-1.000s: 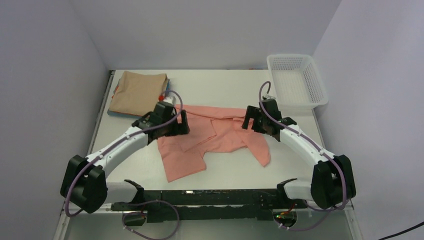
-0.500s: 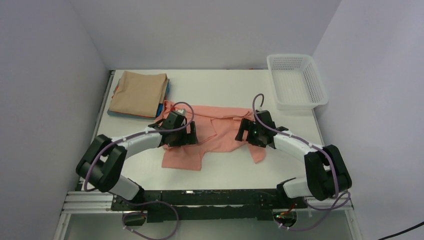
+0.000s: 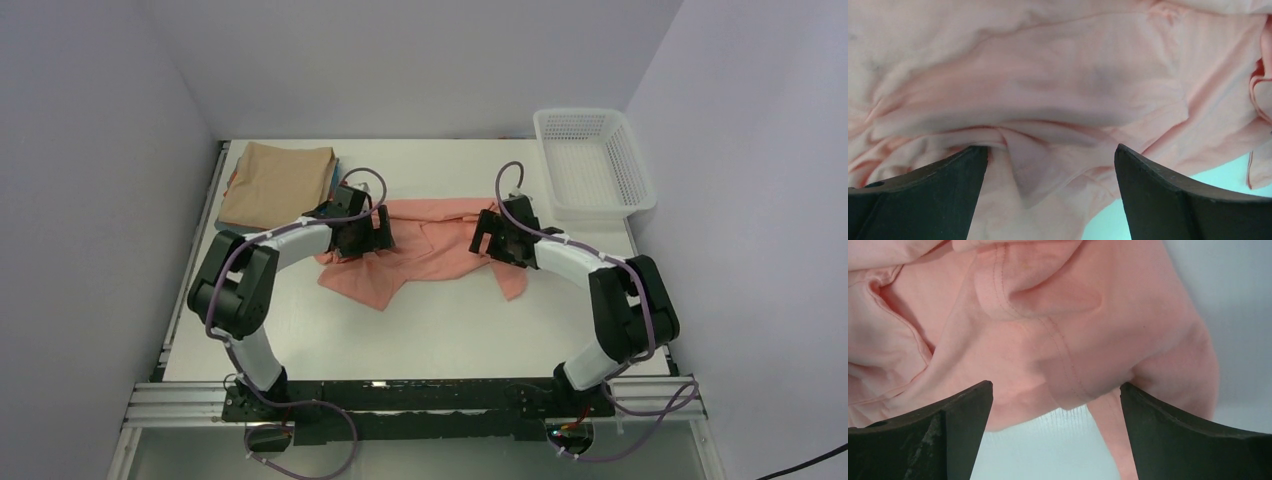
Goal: Fold and stack the t-shirts
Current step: Flatten out the tshirt
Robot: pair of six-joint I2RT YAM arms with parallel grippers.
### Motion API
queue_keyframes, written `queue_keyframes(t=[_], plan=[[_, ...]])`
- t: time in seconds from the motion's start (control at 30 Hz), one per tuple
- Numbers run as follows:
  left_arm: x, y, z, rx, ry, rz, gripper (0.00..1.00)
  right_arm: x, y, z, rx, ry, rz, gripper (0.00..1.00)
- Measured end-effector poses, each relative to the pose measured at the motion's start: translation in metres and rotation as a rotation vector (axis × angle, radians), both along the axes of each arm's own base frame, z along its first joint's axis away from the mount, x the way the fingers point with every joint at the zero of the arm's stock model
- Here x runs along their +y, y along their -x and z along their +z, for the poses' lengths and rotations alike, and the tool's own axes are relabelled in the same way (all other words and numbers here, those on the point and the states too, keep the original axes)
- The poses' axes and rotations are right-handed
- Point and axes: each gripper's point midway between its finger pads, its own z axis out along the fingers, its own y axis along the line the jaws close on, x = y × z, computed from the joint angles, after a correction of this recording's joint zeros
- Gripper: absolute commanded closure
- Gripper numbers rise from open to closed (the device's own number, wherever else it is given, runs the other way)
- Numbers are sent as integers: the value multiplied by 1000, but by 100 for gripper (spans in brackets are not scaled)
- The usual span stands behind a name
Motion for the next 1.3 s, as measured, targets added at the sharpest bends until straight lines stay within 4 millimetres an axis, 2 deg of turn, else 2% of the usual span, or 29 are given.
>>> queue_keyframes(t=[0.13,0.27,0.33,0.37,0.47,0.53,0.63,0.7,0.87,0.97,1.1,1.23,1.3], plan=[[11,26,14,1,-24,-5,0,-8,8,18,-13,43,10,0],[22,73,51,-83,-33,-18,1,-23,27,53,-60,85,-14,0],[30,95,67,-133,-19,-9,1,-29,38,61,-78,95,-25,0],[40,105,70,-153,-18,20,1,-35,51,60,-70,105,-30,0],[71,123,55,-151,-37,111,1,-42,68,50,-41,120,-29,0],[96,136,31,-102,-71,182,0,-47,83,39,-4,130,-27,0],[121,149,4,-31,-109,254,1,-48,93,32,22,131,-19,0],[128,147,-2,-14,-118,281,3,-48,93,32,22,128,-17,0],[130,127,-13,25,-131,290,15,-47,93,32,23,123,-15,0],[125,109,-11,17,-124,270,23,-47,93,32,23,123,-16,0],[120,103,-14,10,-116,239,41,-48,95,31,24,124,-16,0],[110,100,-15,1,-93,205,42,-49,95,31,24,128,-18,0],[101,101,-15,-7,-89,175,48,-49,95,31,23,129,-19,0]])
